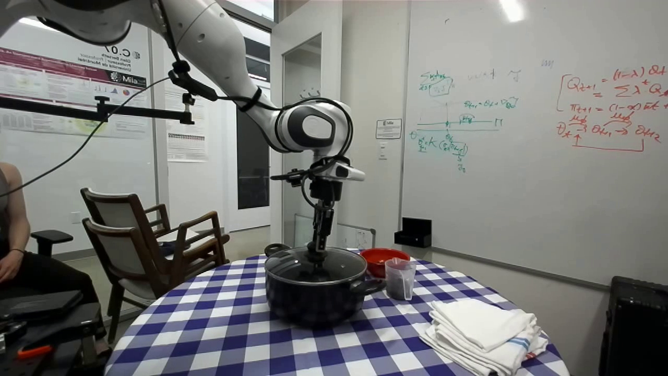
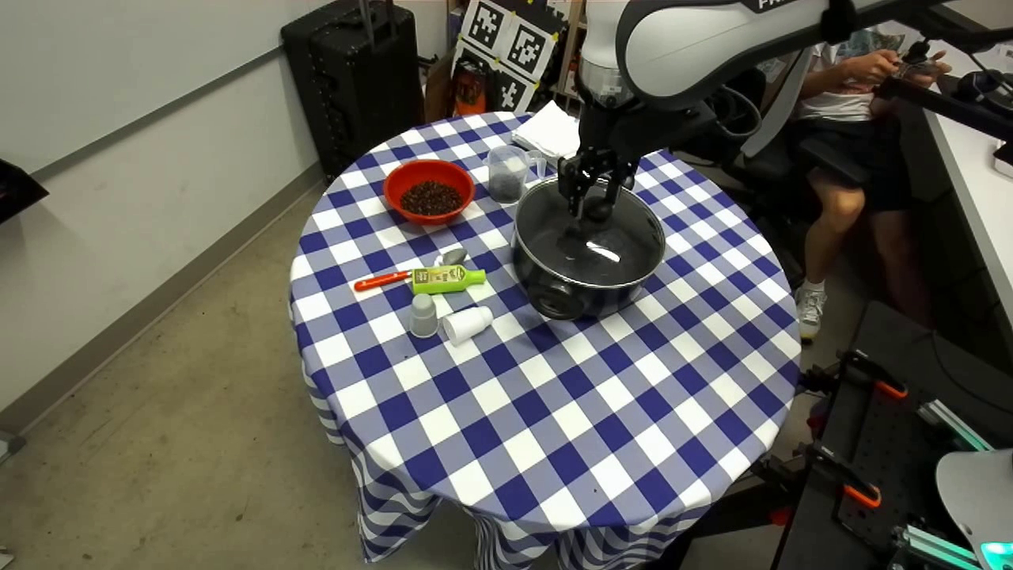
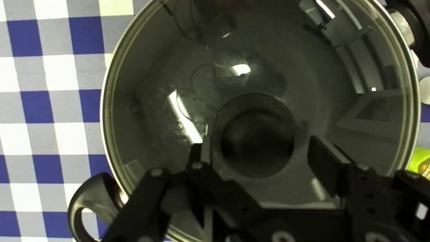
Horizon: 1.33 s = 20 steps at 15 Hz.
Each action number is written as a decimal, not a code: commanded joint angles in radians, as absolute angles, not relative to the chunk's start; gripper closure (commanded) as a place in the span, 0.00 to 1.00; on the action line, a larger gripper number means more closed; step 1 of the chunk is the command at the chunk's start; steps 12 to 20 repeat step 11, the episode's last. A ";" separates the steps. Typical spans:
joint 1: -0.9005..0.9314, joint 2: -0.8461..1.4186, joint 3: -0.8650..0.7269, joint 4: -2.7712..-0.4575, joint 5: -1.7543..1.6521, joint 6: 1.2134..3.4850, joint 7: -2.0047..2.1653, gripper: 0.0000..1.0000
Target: Put the lid on the black pot
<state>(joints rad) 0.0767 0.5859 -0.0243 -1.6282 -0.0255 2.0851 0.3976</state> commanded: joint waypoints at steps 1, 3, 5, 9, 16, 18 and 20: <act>0.086 0.587 -0.034 -1.624 -0.018 2.082 0.391 0.21; 0.086 0.587 -0.033 -1.621 -0.017 2.082 0.389 0.17; 0.085 0.588 -0.033 -1.621 -0.017 2.082 0.389 0.17; 0.086 0.588 -0.033 -1.621 -0.017 2.082 0.389 0.17; 0.086 0.588 -0.033 -1.621 -0.017 2.082 0.389 0.17; 0.086 0.588 -0.033 -1.621 -0.017 2.082 0.389 0.17; 0.086 0.588 -0.033 -1.621 -0.017 2.082 0.389 0.17</act>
